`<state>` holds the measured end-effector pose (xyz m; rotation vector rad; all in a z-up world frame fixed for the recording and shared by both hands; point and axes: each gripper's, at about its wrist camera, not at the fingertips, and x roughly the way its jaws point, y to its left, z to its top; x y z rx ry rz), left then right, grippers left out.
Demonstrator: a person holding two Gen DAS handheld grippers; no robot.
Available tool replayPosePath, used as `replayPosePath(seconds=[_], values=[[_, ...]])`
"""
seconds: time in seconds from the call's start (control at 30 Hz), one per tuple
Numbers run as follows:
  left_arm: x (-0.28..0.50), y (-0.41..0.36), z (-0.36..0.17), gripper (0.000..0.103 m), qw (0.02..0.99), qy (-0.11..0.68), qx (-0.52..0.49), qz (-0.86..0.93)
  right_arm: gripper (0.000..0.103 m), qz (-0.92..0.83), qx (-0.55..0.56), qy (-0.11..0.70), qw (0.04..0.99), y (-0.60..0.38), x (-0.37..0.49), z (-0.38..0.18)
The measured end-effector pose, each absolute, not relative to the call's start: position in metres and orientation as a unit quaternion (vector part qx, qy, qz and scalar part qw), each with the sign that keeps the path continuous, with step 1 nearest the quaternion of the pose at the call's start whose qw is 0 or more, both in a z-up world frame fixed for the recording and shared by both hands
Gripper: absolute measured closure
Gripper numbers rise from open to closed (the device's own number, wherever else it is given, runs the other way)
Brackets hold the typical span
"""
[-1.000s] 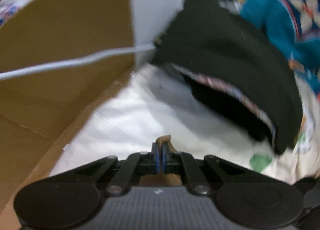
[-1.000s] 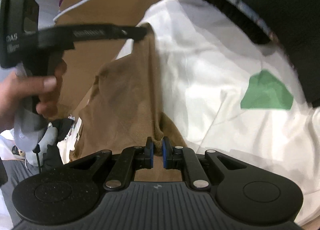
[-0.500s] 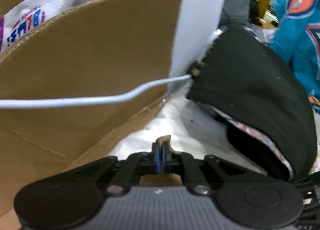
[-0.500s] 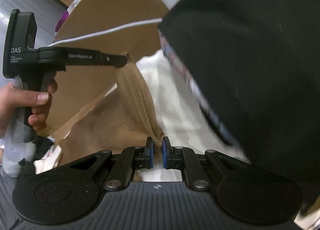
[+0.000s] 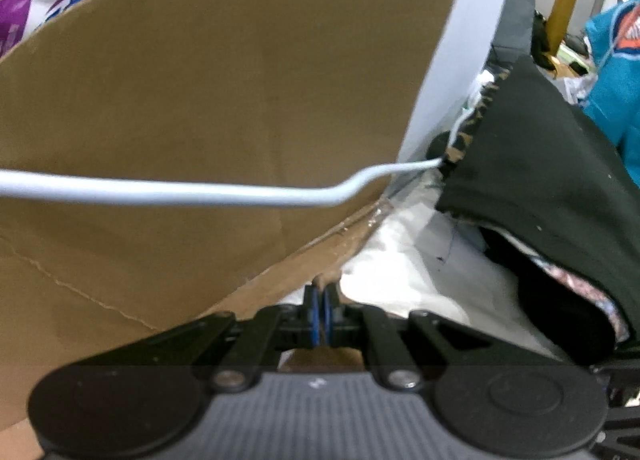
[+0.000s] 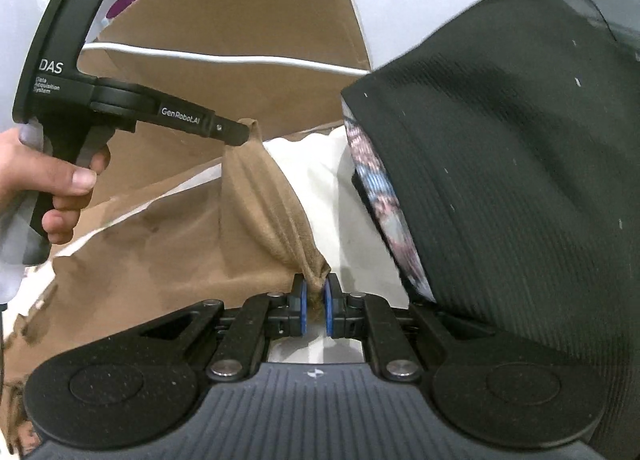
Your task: Fold clothes
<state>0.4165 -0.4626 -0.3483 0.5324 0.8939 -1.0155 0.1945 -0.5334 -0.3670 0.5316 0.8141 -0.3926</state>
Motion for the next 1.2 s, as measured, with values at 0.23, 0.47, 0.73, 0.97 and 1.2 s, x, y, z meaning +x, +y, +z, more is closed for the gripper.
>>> replayPosePath(seconds=[0.23, 0.47, 0.73, 0.97, 1.2], values=[[0.435, -0.450, -0.340, 0.074, 0.748, 0.430, 0.188, -0.469, 0.093, -0.212, 0.215, 0.399, 0.866, -0.529, 0.204, -0.366], [0.438, -0.410, -0.326, 0.071, 0.754, 0.426, 0.198, -0.459, 0.079, -0.209, 0.230, 0.380, 0.871, -0.521, 0.180, -0.361], [0.446, -0.375, -0.354, 0.071, 0.761, 0.448, 0.221, -0.414, 0.062, -0.184, 0.361, 0.369, 0.836, -0.530, 0.159, -0.389], [0.451, -0.355, -0.366, 0.071, 0.754, 0.462, 0.209, -0.418, 0.061, -0.189, 0.411, 0.340, 0.824, -0.537, 0.162, -0.397], [0.448, -0.354, -0.371, 0.073, 0.742, 0.468, 0.205, -0.433, 0.061, -0.200, 0.444, 0.324, 0.811, -0.540, 0.164, -0.385]])
